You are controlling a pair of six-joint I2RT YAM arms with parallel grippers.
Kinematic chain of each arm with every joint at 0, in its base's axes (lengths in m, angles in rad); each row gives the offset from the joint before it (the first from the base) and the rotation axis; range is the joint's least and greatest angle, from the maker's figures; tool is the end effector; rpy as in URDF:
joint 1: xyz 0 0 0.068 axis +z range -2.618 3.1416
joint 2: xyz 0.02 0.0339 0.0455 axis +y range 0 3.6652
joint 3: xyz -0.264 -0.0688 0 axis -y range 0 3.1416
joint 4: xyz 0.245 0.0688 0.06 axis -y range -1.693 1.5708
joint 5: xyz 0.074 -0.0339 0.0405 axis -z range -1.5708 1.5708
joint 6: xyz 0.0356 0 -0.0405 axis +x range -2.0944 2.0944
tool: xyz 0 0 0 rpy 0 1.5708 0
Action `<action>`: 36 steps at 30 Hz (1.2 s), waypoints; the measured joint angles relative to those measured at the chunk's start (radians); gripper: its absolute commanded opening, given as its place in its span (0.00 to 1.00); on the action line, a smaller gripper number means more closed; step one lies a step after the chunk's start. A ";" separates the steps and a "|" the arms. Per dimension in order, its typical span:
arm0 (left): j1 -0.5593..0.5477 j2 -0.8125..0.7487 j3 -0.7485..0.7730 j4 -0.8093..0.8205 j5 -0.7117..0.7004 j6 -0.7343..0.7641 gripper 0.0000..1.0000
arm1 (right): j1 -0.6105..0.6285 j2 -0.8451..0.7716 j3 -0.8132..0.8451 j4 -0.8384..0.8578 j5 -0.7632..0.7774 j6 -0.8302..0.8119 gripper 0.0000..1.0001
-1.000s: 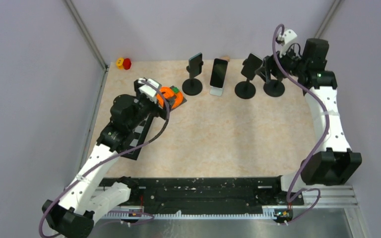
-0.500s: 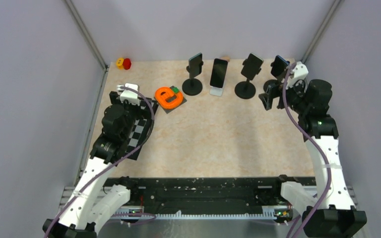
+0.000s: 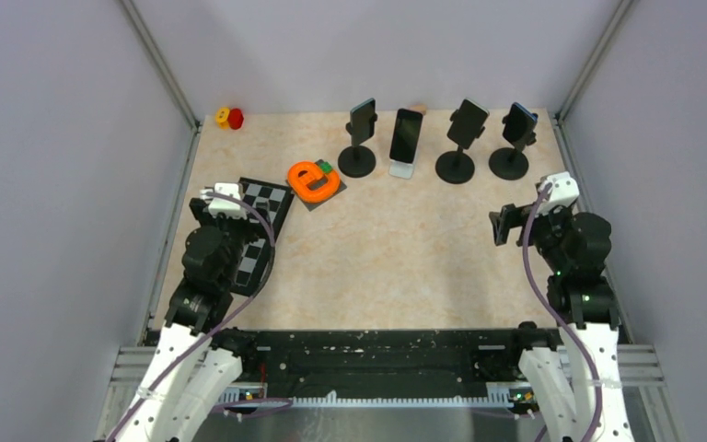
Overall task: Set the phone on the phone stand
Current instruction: Reset both arms
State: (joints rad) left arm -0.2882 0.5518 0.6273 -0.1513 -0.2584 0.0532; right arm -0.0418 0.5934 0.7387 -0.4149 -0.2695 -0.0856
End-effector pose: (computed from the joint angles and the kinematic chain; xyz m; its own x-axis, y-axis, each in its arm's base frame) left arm 0.1398 -0.0319 0.3220 -0.0709 0.0746 -0.9947 0.0343 0.9968 0.0723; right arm 0.1395 0.0037 0.3271 -0.2467 -0.0722 -0.9664 -0.2381 0.9712 -0.0118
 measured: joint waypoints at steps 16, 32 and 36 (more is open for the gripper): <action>0.024 -0.079 -0.063 0.045 -0.006 0.032 0.99 | 0.000 -0.297 -0.124 0.084 0.103 -0.006 0.99; 0.034 -0.111 -0.064 0.047 0.007 0.047 0.99 | 0.000 -0.362 -0.123 0.084 0.145 0.027 0.98; 0.035 -0.111 -0.064 0.046 0.008 0.047 0.99 | 0.000 -0.367 -0.124 0.084 0.144 0.035 0.98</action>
State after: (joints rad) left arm -0.2535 0.4412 0.5636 -0.1051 -0.2508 0.1001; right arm -0.0422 0.2268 0.6151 -0.3309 -0.1253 -0.0505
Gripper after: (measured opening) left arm 0.986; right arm 0.985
